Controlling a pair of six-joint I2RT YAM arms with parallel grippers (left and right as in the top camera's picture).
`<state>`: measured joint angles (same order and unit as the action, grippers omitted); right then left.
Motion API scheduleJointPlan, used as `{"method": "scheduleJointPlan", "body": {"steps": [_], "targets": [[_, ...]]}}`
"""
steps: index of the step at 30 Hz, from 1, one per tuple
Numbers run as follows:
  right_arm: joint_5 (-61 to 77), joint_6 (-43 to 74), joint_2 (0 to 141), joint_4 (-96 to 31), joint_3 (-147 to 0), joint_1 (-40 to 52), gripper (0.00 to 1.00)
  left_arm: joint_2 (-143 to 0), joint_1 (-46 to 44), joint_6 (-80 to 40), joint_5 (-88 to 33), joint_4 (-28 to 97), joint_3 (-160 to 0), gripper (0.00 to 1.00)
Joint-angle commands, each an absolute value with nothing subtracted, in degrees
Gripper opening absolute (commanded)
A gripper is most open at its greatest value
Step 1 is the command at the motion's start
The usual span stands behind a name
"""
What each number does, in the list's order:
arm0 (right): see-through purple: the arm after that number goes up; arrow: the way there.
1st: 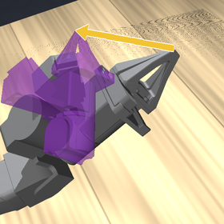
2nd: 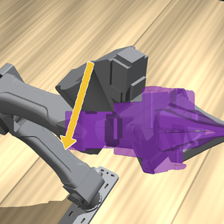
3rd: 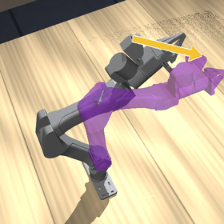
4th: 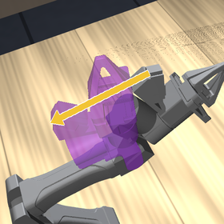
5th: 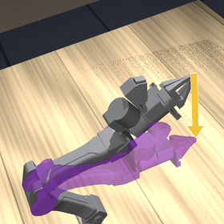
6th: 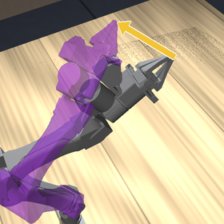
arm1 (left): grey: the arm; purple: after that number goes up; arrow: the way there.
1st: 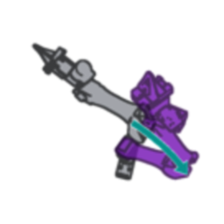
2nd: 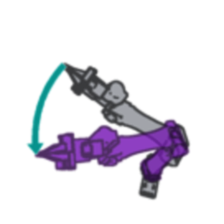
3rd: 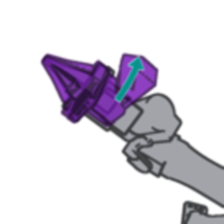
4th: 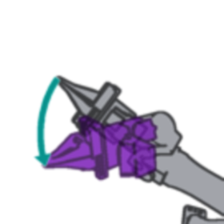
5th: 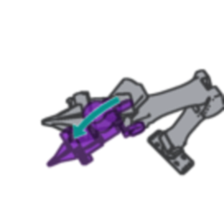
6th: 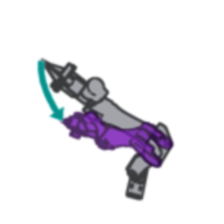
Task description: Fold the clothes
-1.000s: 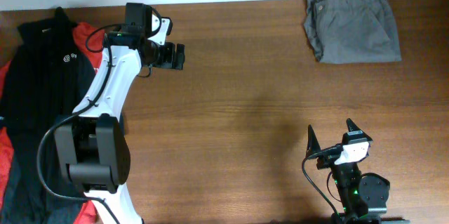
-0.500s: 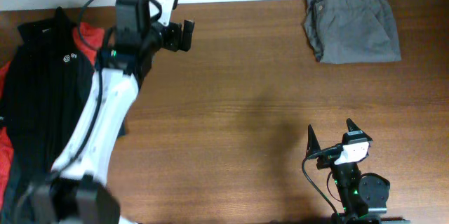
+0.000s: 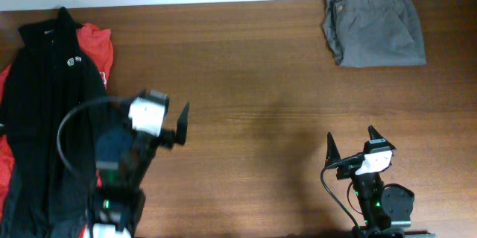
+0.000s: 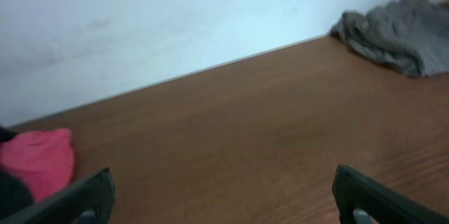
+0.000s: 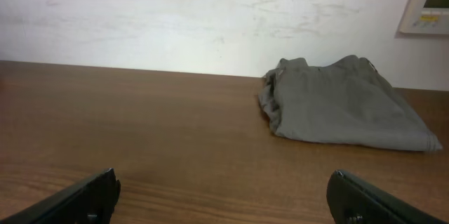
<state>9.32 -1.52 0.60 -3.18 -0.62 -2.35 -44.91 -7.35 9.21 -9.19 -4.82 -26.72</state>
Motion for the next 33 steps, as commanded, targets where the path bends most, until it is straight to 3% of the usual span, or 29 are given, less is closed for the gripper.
{"method": "scheduleJointPlan", "body": {"steps": [1,15,33], "targets": [[9.8,-1.1,0.2,-3.4,-0.3,-1.9,0.99,-33.7,-5.8,10.0,-9.3,-5.1,-19.4,0.99],[9.8,-1.1,0.2,-3.4,-0.3,-1.9,0.99,-9.4,0.3,9.9,-13.1,-4.1,-4.9,0.99],[9.8,-1.1,0.2,-3.4,-0.3,-1.9,0.99,-0.3,0.7,10.0,-12.7,3.7,-0.5,0.99]]}}
